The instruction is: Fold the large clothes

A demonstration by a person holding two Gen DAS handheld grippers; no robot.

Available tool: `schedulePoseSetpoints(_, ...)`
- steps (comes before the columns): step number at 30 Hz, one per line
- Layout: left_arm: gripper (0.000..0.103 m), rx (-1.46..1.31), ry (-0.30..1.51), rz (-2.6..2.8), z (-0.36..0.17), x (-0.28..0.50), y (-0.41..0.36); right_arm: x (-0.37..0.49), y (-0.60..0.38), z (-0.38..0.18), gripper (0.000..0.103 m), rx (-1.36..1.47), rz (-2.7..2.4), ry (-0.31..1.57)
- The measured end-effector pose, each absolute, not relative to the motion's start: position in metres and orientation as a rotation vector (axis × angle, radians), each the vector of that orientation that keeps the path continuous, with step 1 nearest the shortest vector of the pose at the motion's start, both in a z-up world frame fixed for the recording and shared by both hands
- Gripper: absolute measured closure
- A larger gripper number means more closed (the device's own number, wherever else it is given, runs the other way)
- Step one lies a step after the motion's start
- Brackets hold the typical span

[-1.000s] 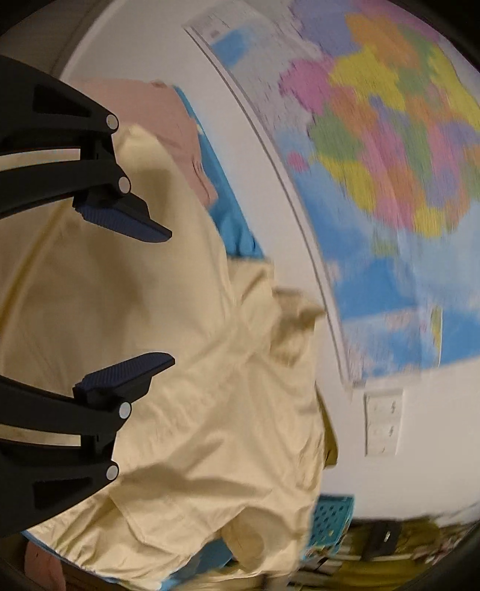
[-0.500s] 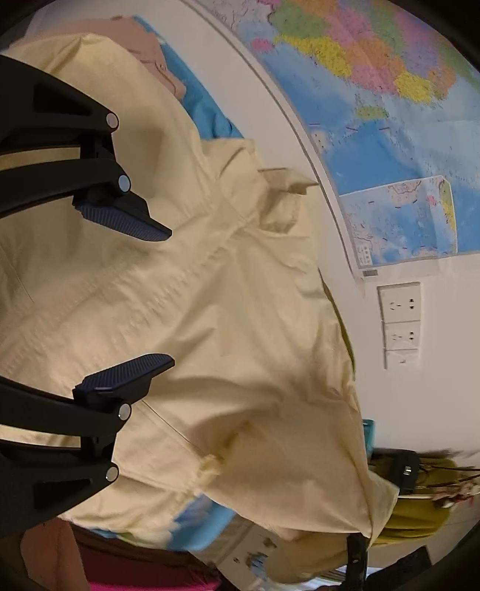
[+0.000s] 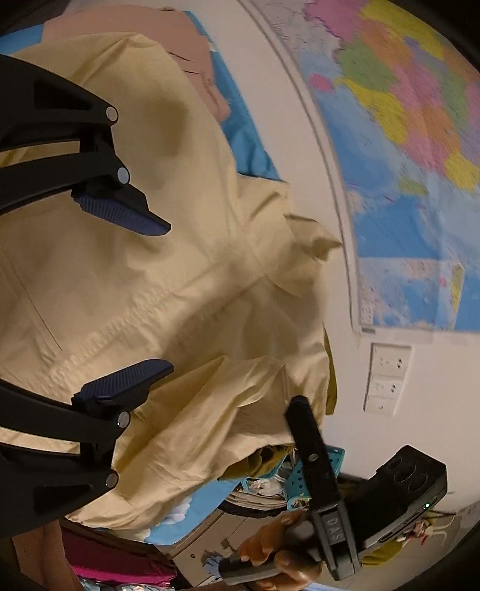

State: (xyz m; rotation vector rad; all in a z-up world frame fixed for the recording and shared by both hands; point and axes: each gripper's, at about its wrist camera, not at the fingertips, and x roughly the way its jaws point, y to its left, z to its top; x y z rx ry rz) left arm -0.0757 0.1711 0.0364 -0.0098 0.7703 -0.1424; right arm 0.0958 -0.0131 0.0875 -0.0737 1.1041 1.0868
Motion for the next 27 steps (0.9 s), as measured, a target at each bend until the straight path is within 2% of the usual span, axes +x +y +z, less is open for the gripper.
schedulePoseSetpoints(3, 0.033, -0.04, 0.785, -0.17, 0.032, -0.078, 0.178, 0.101, -0.034, 0.092, 0.051, -0.045, 1.025, 1.035)
schedulePoseSetpoints(4, 0.031, -0.057, 0.786, -0.196, 0.032, -0.079, 0.178, 0.1, -0.05, 0.095, 0.049, -0.045, 0.991, 0.983)
schedulePoseSetpoints(5, 0.03, -0.078, 0.788, -0.231, 0.032, -0.078, 0.178, 0.1, -0.063, 0.095, 0.04, -0.05, 0.958, 0.95)
schedulePoseSetpoints(8, 0.024, -0.112, 0.807, -0.319, 0.032, -0.072, 0.162, 0.101, -0.105, 0.088, 0.035, -0.094, 0.768, 0.84)
schedulePoseSetpoints(12, 0.018, -0.113, 0.893, -0.461, 0.024, -0.05, 0.116, 0.113, -0.158, 0.052, 0.029, -0.02, 0.637, 0.885)
schedulePoseSetpoints(16, 0.018, -0.118, 0.999, -0.491, 0.008, -0.018, 0.08, 0.126, -0.175, 0.015, 0.028, 0.081, 0.632, 0.952)
schedulePoseSetpoints(18, 0.034, -0.164, 1.062, -0.474, -0.004, 0.003, 0.076, 0.129, -0.172, 0.007, 0.029, 0.096, 0.664, 0.952)
schedulePoseSetpoints(19, 0.063, -0.183, 1.087, -0.485, -0.008, 0.008, 0.077, 0.13, -0.172, 0.006, 0.036, 0.106, 0.679, 0.958)
schedulePoseSetpoints(20, 0.088, -0.201, 1.118, -0.481, -0.011, 0.013, 0.082, 0.133, -0.167, 0.003, 0.058, 0.112, 0.717, 0.975)
schedulePoseSetpoints(21, 0.095, -0.206, 1.127, -0.472, -0.012, 0.014, 0.087, 0.132, -0.165, 0.004, 0.071, 0.102, 0.738, 0.978)
schedulePoseSetpoints(22, 0.1, -0.204, 1.125, -0.465, -0.012, 0.013, 0.096, 0.13, -0.164, 0.009, 0.1, 0.081, 0.747, 0.963)
schedulePoseSetpoints(23, 0.1, -0.195, 1.107, -0.45, -0.008, 0.01, 0.107, 0.128, -0.164, 0.017, 0.102, 0.077, 0.751, 0.942)
schedulePoseSetpoints(27, 0.102, -0.18, 1.034, -0.321, 0.015, 0.0, 0.164, 0.133, -0.183, 0.052, 0.102, 0.192, 0.779, 0.855)
